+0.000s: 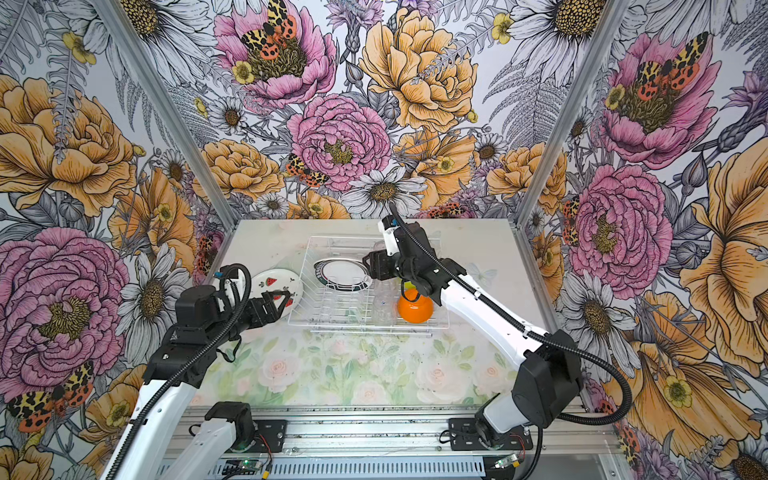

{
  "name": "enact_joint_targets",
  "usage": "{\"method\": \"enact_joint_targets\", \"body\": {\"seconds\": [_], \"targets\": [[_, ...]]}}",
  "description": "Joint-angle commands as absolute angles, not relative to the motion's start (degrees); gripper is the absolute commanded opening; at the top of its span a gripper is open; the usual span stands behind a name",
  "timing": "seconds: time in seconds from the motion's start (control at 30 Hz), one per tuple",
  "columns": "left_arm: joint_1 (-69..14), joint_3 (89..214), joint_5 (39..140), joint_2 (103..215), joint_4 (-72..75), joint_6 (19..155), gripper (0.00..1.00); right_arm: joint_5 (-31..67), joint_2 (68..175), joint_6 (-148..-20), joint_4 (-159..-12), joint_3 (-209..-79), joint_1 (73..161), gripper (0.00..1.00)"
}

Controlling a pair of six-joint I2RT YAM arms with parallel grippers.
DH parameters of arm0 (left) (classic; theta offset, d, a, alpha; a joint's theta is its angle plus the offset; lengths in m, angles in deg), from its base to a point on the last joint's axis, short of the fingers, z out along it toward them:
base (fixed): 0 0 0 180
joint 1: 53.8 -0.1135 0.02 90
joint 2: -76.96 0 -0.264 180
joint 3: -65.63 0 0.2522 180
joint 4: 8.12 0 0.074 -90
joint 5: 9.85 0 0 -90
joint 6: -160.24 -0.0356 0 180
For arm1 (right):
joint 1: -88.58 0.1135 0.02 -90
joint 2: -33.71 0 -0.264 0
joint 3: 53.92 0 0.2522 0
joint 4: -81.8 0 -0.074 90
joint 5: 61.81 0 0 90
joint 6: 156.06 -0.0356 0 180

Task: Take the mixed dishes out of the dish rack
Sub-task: 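Lower the right gripper onto the green-and-red-rimmed plate's rim and close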

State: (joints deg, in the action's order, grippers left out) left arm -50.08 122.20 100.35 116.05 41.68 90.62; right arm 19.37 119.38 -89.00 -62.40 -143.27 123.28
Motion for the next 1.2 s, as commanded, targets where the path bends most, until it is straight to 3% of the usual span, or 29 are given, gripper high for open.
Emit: {"method": "enact_joint_targets", "body": {"seconds": [0.0, 0.37, 0.9, 1.17], "targets": [[-50.31, 122.85, 99.03, 115.8, 42.82, 89.22, 0.99, 23.35, 122.37, -89.91, -63.51, -146.46, 124.72, 0.67], [-52.07, 122.35, 98.11, 115.86, 42.78, 89.71, 0.99, 20.43, 134.43, -87.02, -63.26, -154.32, 126.32, 0.64], [-54.49, 122.19, 97.94, 117.96, 42.65, 90.28, 0.98, 15.92, 139.37, -81.36, -63.25, -155.04, 125.82, 0.63], [-55.45, 122.09, 98.0, 118.79, 42.45, 90.5, 0.99, 18.39, 141.85, -79.61, -63.22, -156.36, 125.04, 0.62]]}}
